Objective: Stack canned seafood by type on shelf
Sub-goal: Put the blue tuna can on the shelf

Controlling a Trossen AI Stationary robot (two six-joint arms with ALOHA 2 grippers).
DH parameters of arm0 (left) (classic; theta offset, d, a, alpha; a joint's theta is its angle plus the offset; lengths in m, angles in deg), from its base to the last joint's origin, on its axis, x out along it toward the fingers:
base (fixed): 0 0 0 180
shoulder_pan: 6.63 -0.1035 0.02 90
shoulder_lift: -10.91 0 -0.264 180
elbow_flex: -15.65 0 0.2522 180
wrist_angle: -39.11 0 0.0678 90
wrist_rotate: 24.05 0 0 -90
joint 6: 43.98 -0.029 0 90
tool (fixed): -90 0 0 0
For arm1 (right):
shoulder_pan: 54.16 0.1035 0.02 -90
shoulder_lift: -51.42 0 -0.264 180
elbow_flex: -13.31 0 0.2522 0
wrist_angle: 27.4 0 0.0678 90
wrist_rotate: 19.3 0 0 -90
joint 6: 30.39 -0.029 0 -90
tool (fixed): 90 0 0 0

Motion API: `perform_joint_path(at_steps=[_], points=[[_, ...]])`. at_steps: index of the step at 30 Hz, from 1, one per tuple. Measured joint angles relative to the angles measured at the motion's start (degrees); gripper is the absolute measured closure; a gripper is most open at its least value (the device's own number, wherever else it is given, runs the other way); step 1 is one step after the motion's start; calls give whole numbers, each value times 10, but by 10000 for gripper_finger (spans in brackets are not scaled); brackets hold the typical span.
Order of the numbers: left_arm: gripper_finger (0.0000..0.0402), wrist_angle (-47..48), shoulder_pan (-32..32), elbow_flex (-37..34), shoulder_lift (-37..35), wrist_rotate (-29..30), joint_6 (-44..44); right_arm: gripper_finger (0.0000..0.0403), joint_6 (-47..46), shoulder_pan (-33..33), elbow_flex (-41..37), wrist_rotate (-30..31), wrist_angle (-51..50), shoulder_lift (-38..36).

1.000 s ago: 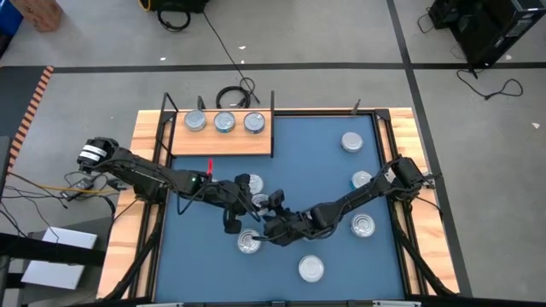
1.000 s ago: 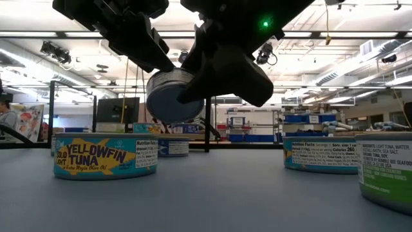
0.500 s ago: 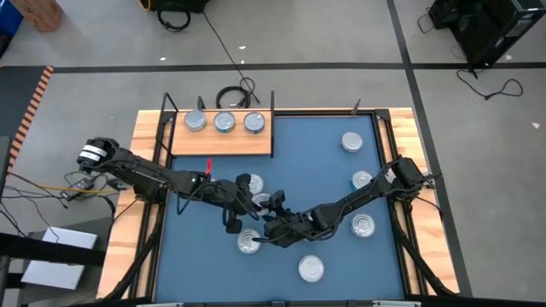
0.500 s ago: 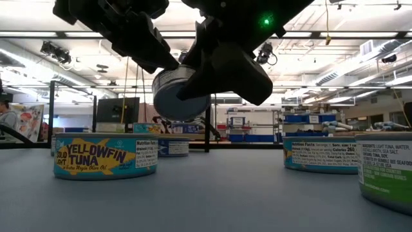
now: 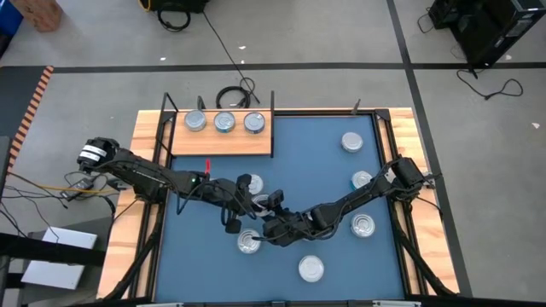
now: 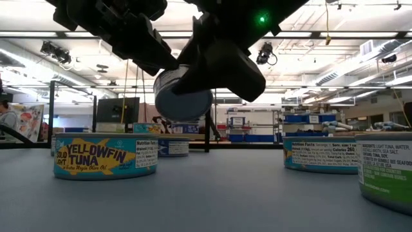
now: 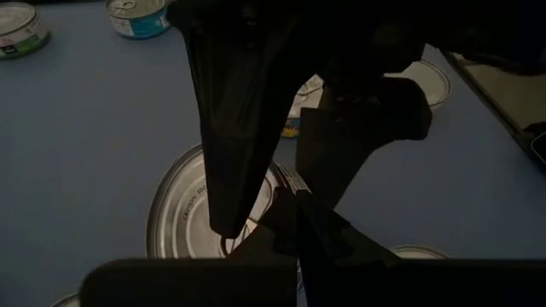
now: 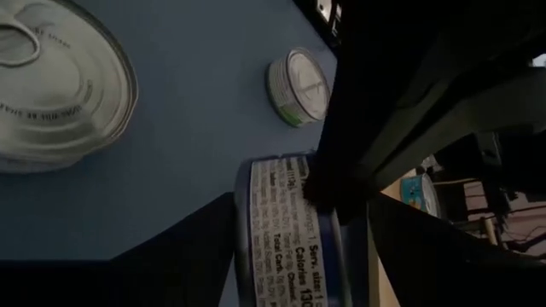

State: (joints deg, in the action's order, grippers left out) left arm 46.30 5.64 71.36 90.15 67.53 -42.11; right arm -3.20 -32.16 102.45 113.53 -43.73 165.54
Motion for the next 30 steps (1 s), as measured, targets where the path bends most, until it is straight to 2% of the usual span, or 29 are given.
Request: perform_joint_path(at_steps=[8, 15, 22, 26, 30], points=[[401, -2, 0, 0, 0, 4, 16, 158, 33, 14, 0, 68, -21, 0], [401, -1, 0, 0, 0, 2, 16, 180, -18, 10, 6, 43, -86, 0], [401, -2, -1, 0, 0, 1, 16, 259, -22, 10, 6, 39, -91, 0], [390, 0, 1, 0, -9, -3, 29, 259, -37, 10, 7, 39, -87, 0], [357, -3, 5, 0, -31, 0, 29, 259, -32, 10, 6, 34, -89, 1]])
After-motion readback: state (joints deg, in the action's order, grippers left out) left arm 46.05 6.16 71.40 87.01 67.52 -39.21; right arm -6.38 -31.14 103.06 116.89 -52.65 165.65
